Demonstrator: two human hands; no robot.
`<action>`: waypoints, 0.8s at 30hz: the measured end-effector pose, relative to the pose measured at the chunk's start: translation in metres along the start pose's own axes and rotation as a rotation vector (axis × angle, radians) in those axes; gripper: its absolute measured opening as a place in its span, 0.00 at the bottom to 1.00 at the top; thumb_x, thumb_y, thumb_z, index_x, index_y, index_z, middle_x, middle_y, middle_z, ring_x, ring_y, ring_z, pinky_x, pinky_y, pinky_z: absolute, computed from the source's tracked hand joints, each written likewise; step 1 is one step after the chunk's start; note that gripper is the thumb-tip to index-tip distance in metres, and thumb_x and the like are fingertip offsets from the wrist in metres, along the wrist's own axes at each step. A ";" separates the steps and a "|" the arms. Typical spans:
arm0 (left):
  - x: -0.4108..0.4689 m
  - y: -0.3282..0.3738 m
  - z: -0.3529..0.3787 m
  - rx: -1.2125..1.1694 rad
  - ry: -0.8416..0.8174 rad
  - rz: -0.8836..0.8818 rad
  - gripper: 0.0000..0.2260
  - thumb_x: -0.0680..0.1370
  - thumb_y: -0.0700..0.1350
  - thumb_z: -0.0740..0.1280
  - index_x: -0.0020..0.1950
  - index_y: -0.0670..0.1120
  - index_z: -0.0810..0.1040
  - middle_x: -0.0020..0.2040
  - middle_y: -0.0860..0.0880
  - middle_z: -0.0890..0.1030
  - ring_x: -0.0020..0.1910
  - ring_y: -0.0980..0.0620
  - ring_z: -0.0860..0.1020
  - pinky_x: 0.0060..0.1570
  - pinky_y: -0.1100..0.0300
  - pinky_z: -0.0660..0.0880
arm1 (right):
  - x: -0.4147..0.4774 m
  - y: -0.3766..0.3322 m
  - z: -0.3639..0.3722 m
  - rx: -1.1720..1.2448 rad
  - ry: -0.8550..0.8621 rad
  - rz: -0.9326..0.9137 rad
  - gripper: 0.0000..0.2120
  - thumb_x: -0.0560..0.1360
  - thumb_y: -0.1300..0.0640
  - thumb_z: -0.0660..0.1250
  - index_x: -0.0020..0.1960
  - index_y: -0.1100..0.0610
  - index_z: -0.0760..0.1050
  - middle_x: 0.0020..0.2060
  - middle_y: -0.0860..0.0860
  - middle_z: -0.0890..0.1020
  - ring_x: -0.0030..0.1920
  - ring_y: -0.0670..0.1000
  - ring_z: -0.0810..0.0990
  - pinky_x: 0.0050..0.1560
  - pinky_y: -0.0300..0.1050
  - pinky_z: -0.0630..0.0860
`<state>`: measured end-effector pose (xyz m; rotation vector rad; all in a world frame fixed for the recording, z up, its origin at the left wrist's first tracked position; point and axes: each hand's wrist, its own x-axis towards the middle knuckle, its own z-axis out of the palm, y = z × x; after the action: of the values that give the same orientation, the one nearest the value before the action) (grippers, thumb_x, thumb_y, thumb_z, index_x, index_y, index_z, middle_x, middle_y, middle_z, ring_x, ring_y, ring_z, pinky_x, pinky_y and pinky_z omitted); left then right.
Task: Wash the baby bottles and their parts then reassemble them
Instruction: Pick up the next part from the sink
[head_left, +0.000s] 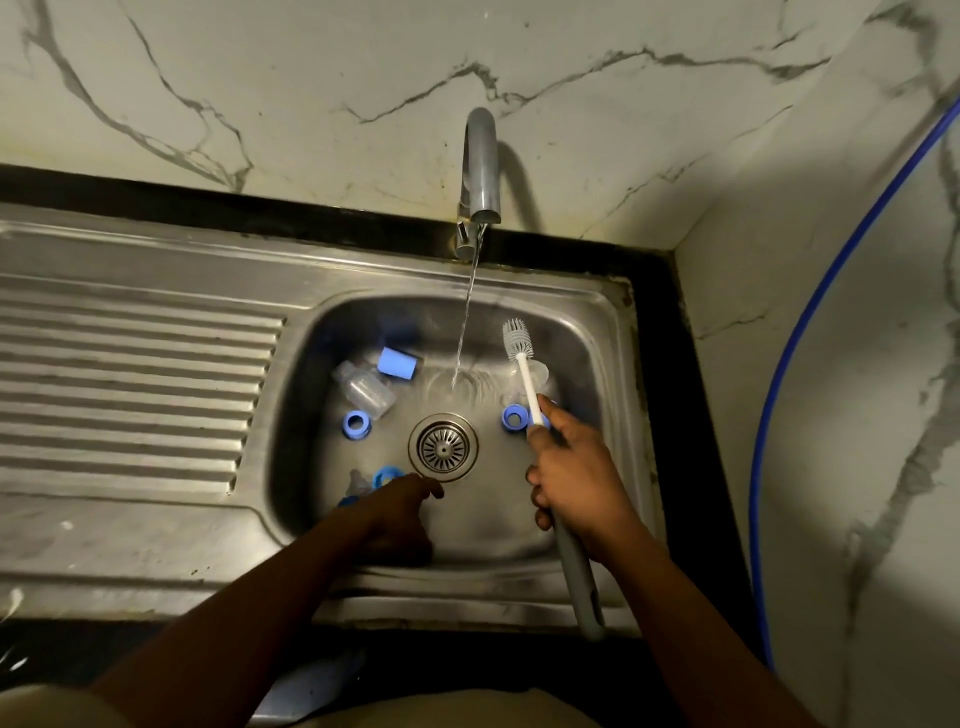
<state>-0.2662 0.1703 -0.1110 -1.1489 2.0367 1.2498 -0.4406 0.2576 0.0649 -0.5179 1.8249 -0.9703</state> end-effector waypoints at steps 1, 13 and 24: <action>0.002 0.000 -0.002 -0.052 0.027 -0.018 0.35 0.69 0.54 0.80 0.73 0.52 0.70 0.70 0.51 0.72 0.64 0.51 0.74 0.64 0.59 0.72 | 0.000 0.000 0.000 0.002 0.005 0.004 0.17 0.84 0.59 0.56 0.61 0.38 0.70 0.27 0.52 0.66 0.22 0.47 0.64 0.20 0.38 0.66; 0.024 -0.053 -0.032 -0.135 0.462 -0.464 0.18 0.76 0.47 0.70 0.63 0.40 0.75 0.64 0.37 0.77 0.64 0.39 0.77 0.60 0.53 0.74 | 0.008 0.008 0.003 0.008 0.041 0.035 0.18 0.83 0.58 0.58 0.68 0.40 0.71 0.26 0.51 0.68 0.21 0.46 0.66 0.21 0.38 0.66; 0.014 -0.032 -0.046 -0.231 0.567 -0.573 0.14 0.73 0.45 0.72 0.56 0.41 0.79 0.56 0.39 0.81 0.57 0.40 0.80 0.50 0.54 0.75 | 0.005 0.015 -0.002 -0.007 -0.004 0.075 0.21 0.84 0.57 0.57 0.72 0.39 0.68 0.28 0.52 0.69 0.22 0.46 0.67 0.21 0.39 0.68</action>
<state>-0.2455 0.1163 -0.1151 -2.2048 1.7154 0.9415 -0.4437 0.2631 0.0505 -0.4525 1.8315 -0.9113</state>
